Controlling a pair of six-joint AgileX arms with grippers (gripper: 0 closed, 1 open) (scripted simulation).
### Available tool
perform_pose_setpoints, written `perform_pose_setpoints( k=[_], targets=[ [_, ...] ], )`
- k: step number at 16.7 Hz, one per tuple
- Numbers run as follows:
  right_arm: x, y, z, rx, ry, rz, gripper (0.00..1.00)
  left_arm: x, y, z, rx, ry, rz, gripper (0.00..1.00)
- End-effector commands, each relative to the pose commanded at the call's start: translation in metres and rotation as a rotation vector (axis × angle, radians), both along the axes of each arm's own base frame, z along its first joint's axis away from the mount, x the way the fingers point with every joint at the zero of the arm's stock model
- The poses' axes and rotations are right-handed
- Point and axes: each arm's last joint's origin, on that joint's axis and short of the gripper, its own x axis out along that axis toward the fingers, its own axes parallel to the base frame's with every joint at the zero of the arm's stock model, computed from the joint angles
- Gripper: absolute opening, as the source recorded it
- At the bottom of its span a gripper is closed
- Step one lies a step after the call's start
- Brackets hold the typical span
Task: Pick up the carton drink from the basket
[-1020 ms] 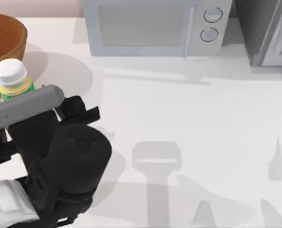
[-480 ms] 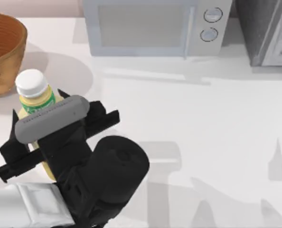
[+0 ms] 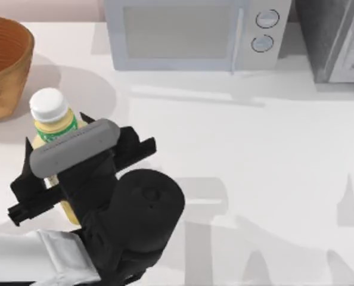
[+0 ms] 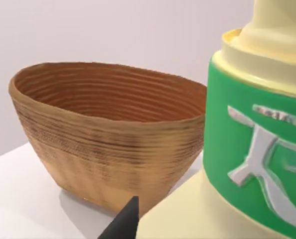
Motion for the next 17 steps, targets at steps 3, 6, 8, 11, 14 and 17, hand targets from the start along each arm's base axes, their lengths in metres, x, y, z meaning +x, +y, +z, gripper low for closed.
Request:
perform_pose_setpoints(
  k=[3, 6, 8, 11, 14, 17],
  targets=[
    [0.0, 0.0, 0.0, 0.0, 0.0, 0.0, 1.0, 0.008, -0.001, -0.009, -0.021, -0.006, 0.006, 0.0],
    [0.0, 0.0, 0.0, 0.0, 0.0, 0.0, 1.0, 0.016, 0.005, -0.017, -0.043, -0.022, 0.011, 0.0],
    [0.0, 0.0, 0.0, 0.0, 0.0, 0.0, 1.0, 0.02, 0.011, -0.022, -0.042, -0.028, 0.013, 0.0],
    [0.0, 0.0, 0.0, 0.0, 0.0, 0.0, 1.0, 0.023, 0.022, -0.029, -0.011, -0.024, 0.014, 0.0],
    [0.0, 0.0, 0.0, 0.0, 0.0, 0.0, 1.0, 0.025, 0.029, -0.033, 0.022, -0.014, 0.014, 0.0],
    [0.0, 0.0, 0.0, 0.0, 0.0, 0.0, 1.0, 0.025, 0.03, -0.034, 0.027, -0.012, 0.014, 0.0]
  ],
)
